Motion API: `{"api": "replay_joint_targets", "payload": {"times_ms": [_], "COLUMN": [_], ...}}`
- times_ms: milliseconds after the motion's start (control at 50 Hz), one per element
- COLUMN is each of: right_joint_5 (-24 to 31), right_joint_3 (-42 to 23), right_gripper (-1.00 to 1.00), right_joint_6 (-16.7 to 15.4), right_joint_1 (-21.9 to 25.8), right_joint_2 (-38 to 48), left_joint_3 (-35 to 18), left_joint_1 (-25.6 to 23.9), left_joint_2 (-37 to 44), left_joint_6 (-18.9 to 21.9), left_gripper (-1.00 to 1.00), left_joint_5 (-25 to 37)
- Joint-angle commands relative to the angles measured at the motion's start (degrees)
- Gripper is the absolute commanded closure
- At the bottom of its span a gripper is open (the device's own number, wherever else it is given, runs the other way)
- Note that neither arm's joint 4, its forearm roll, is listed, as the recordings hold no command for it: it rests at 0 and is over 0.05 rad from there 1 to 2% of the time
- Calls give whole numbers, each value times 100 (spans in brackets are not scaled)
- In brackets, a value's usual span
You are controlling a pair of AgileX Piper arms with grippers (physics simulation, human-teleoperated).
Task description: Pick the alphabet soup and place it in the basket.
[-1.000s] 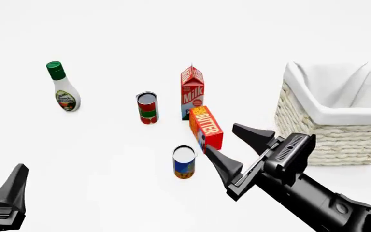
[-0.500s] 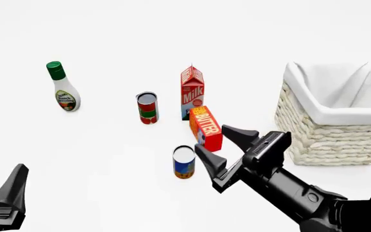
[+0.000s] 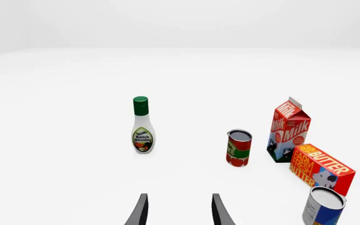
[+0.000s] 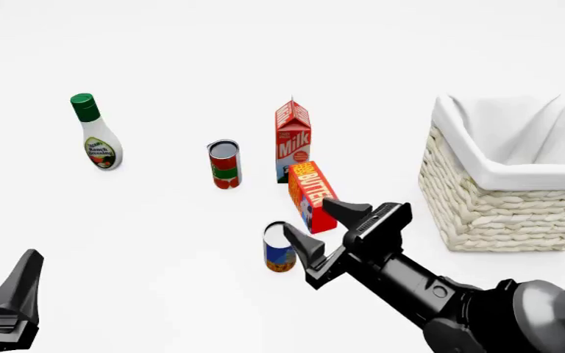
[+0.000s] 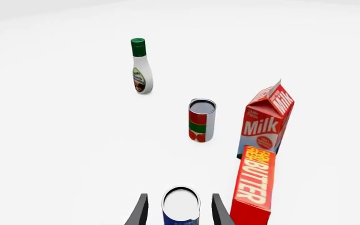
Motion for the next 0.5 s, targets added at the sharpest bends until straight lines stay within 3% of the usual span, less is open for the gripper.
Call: {"api": "replay_joint_targets", "payload": {"times_ms": [20,500], "right_joint_5": [-194,-375], "right_joint_3": [-106,-368], "right_gripper": [-100,-100], "right_joint_6": [59,114], "right_joint_1": [-25,-19], "right_joint_2": [427,1070], "left_joint_3": [0,0], "left_joint_1": [0,0], "left_joint_2": [0,0], "left_joint_6": [0,0], "left_gripper": [-100,-100], "left_joint_5": [0,0]}}
